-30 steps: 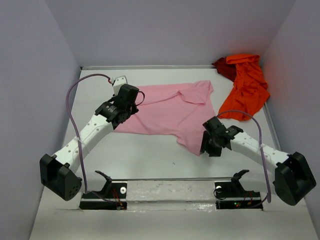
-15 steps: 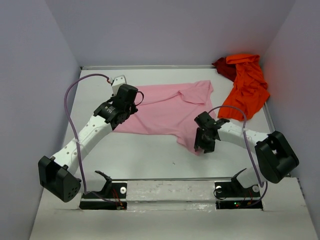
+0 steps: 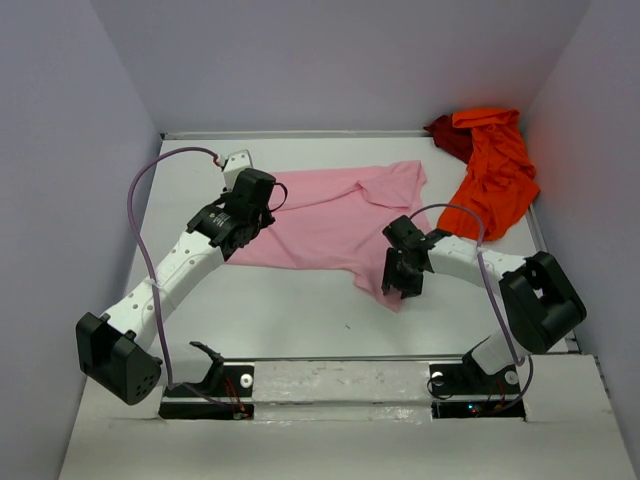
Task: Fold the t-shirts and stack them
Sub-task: Pick up the 1/3-folded T-shirt from the center of the board.
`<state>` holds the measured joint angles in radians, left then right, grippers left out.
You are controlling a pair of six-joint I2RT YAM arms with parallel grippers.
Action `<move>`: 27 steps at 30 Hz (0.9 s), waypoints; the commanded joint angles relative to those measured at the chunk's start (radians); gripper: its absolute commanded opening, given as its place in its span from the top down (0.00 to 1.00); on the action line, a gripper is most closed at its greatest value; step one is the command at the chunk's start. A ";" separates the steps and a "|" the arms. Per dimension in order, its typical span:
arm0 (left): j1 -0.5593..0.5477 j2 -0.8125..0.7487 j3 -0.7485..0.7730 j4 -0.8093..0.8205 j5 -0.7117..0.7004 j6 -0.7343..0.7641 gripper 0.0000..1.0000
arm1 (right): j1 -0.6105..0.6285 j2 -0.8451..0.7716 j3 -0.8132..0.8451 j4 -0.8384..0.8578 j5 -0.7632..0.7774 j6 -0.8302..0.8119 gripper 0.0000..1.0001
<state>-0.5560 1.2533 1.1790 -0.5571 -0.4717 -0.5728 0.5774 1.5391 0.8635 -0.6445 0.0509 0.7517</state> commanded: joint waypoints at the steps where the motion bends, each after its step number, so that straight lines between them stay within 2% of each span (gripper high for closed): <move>1: -0.004 -0.026 0.021 0.017 -0.028 0.013 0.61 | 0.009 -0.037 0.016 -0.014 0.001 -0.005 0.46; 12: -0.004 -0.023 0.005 0.033 -0.015 0.008 0.61 | 0.018 -0.183 0.051 -0.119 0.026 -0.015 0.46; 19: -0.002 -0.025 0.007 0.031 -0.007 0.005 0.61 | 0.018 -0.160 -0.012 -0.096 0.000 0.009 0.46; 27: -0.004 -0.032 0.013 0.019 -0.012 0.005 0.61 | 0.027 -0.099 -0.004 -0.066 -0.016 -0.002 0.46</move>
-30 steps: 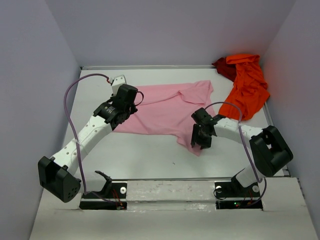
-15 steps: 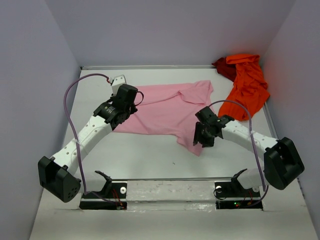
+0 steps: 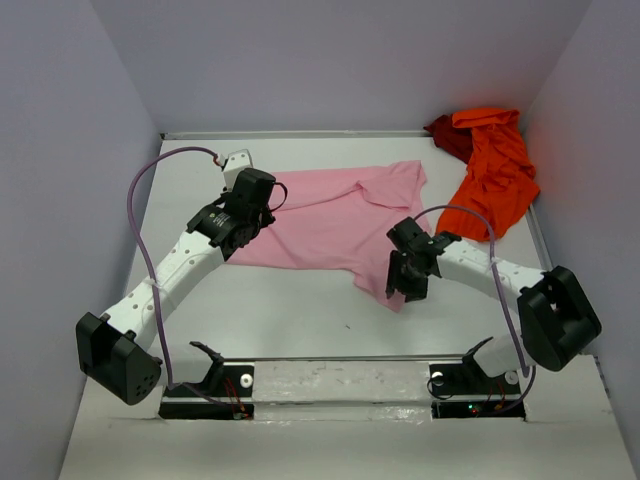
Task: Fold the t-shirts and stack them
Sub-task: Pick up the 1/3-folded T-shirt from the center of the board.
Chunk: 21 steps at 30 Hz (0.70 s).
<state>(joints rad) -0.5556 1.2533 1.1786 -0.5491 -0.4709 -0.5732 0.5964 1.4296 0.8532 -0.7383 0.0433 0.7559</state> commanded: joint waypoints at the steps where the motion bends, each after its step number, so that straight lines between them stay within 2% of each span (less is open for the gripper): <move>1: -0.003 -0.032 0.013 0.009 -0.014 0.006 0.60 | 0.008 0.032 0.010 0.028 -0.006 -0.010 0.46; 12: -0.004 -0.038 0.009 0.002 -0.018 0.007 0.61 | 0.008 0.121 -0.005 0.076 -0.031 -0.020 0.46; 16: -0.003 -0.035 0.001 -0.002 -0.025 0.004 0.61 | 0.008 0.137 -0.019 0.088 -0.036 -0.018 0.51; 19: 0.002 -0.037 -0.022 -0.002 -0.020 -0.011 0.61 | 0.008 0.146 -0.026 0.091 -0.036 -0.018 0.59; 21: 0.008 -0.037 -0.043 -0.003 -0.014 -0.020 0.61 | 0.008 0.141 -0.028 0.096 -0.033 -0.017 0.72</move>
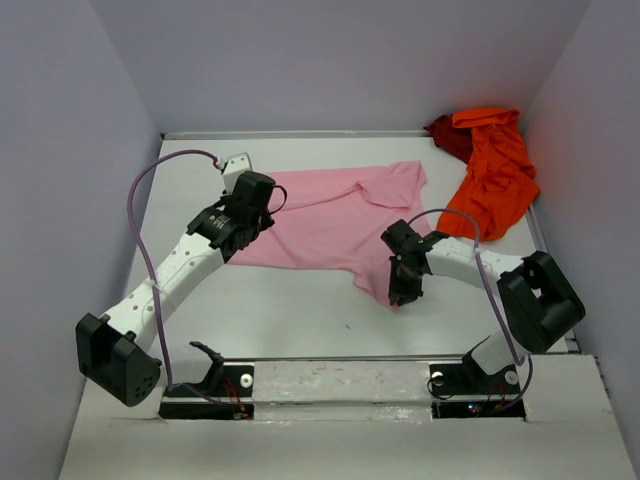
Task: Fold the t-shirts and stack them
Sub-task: Pick up the 1/3-folded T-shirt from the center of the board.
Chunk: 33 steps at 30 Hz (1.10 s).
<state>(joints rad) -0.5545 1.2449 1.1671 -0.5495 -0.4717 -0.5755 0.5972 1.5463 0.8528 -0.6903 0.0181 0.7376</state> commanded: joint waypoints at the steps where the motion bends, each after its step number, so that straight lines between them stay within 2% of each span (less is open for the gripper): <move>1: 0.010 -0.028 -0.041 -0.003 -0.012 -0.030 0.61 | 0.007 0.026 -0.024 0.048 -0.007 0.000 0.76; 6: 0.030 -0.021 -0.131 -0.006 -0.008 -0.064 0.60 | 0.007 0.040 -0.017 0.044 -0.004 -0.003 1.00; 12: 0.139 -0.003 -0.213 0.005 0.016 -0.168 0.60 | 0.007 0.046 0.003 0.040 -0.009 -0.030 1.00; 17: 0.191 0.059 -0.207 0.020 -0.004 -0.199 0.60 | 0.007 0.029 0.025 0.035 -0.009 -0.046 1.00; 25: 0.281 0.195 -0.221 0.131 0.111 -0.274 0.60 | 0.007 0.005 0.055 0.021 -0.049 -0.052 1.00; 28: 0.306 0.206 -0.234 0.174 0.104 -0.290 0.58 | 0.007 0.000 0.072 0.011 -0.053 -0.060 1.00; 31: 0.323 0.220 -0.228 0.169 0.068 -0.264 0.47 | 0.007 -0.012 0.084 0.002 -0.052 -0.067 1.00; 33: 0.323 0.220 -0.230 0.154 0.042 -0.245 0.46 | 0.007 -0.017 0.088 -0.003 -0.050 -0.067 1.00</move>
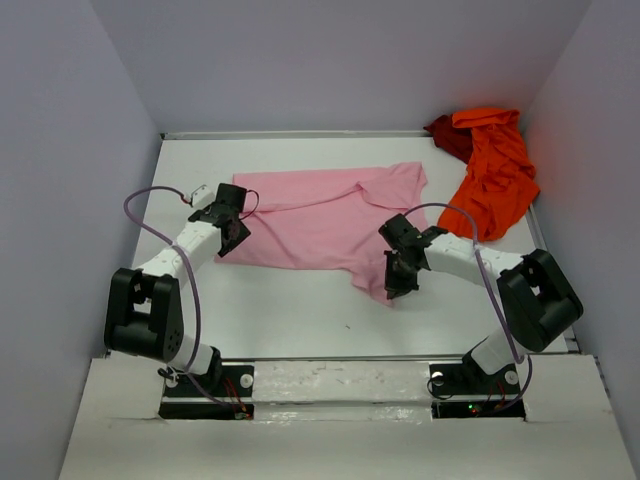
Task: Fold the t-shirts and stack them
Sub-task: Pick up the 1/3-folded T-shirt from the center of the board.
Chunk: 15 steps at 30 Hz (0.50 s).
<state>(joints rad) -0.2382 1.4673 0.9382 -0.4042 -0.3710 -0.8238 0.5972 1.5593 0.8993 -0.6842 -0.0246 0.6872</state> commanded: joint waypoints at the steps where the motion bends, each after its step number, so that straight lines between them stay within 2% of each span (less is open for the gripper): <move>1: 0.007 -0.007 -0.007 0.004 -0.063 0.005 0.45 | 0.007 -0.033 0.041 -0.009 -0.008 -0.017 1.00; 4: 0.007 -0.031 -0.024 -0.019 -0.065 0.018 0.34 | 0.007 -0.024 0.043 -0.006 -0.009 -0.017 1.00; 10: 0.007 -0.093 -0.108 -0.051 -0.083 0.040 0.34 | 0.007 0.011 0.078 0.008 -0.017 -0.026 1.00; 15: 0.020 -0.062 -0.102 -0.068 -0.100 0.032 0.34 | 0.007 0.031 0.096 0.006 -0.028 -0.043 1.00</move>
<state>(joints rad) -0.2329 1.4117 0.8284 -0.4496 -0.4191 -0.7944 0.5972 1.5845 0.9516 -0.6865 -0.0345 0.6689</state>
